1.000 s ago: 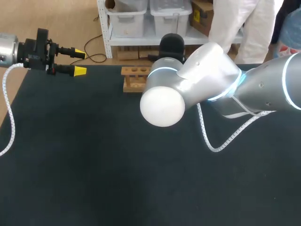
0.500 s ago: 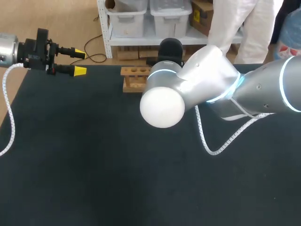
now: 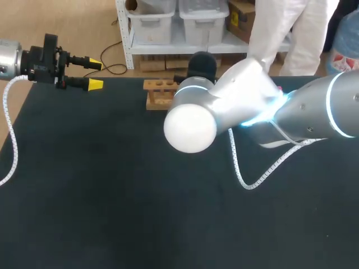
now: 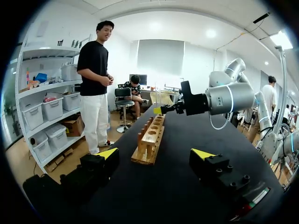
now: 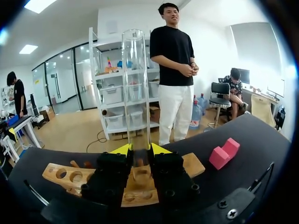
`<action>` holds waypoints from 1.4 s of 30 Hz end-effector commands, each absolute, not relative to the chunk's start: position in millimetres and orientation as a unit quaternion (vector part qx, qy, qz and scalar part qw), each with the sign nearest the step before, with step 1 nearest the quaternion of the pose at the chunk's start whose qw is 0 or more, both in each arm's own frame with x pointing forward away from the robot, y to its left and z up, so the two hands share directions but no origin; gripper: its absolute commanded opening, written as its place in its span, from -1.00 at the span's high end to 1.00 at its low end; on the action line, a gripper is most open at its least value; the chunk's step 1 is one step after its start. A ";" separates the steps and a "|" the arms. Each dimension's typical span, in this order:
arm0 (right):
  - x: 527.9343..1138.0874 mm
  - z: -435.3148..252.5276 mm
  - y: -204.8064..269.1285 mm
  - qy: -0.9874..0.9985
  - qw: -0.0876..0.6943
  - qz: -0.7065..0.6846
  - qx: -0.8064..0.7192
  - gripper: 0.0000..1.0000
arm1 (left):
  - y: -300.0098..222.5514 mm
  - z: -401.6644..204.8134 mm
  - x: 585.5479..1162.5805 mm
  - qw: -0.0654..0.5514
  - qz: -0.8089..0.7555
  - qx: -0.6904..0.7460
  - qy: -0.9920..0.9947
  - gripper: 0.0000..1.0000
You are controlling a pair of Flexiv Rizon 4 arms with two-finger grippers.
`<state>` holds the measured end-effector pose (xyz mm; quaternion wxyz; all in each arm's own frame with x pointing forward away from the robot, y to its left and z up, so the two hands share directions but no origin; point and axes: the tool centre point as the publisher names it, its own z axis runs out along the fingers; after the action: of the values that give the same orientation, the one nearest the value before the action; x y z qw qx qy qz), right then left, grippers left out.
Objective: Grasp the test tube, adjust it, and insert it.
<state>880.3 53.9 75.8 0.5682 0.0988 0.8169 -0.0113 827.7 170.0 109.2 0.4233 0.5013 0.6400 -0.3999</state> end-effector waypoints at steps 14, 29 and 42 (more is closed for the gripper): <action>874.4 65.0 55.4 0.830 0.550 -0.009 0.097 0.17 | 170.1 108.8 826.2 0.425 -0.399 0.501 0.640 -1.00; 875.7 67.2 50.3 0.826 0.551 -0.032 0.117 -0.51 | 170.1 108.8 826.2 0.425 -0.399 0.501 0.640 -1.00; 872.6 70.2 40.6 0.820 0.554 -0.047 0.133 -0.22 | 170.1 108.8 826.2 0.425 -0.399 0.501 0.640 -1.00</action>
<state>876.2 41.7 69.4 0.5539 0.1322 0.8208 -0.0461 827.7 170.0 109.2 0.4233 0.5013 0.6400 -0.3999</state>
